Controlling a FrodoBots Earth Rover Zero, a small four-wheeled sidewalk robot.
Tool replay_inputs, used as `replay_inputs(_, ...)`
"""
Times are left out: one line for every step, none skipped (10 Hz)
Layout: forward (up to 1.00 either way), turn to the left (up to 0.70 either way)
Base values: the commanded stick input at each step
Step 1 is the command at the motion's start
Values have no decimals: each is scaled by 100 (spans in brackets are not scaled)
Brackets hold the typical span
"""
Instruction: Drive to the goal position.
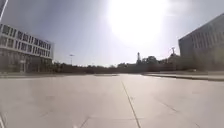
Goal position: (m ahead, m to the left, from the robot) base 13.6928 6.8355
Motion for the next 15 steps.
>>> replay_inputs(70,0)
replay_inputs(70,0)
replay_inputs(70,19)
replay_inputs(70,32)
replay_inputs(70,20)
replay_inputs(70,8)
replay_inputs(70,3)
replay_inputs(70,2)
replay_inputs(70,3)
replay_inputs(70,2)
replay_inputs(70,2)
replay_inputs(70,2)
replay_inputs(70,2)
replay_inputs(70,2)
replay_inputs(70,2)
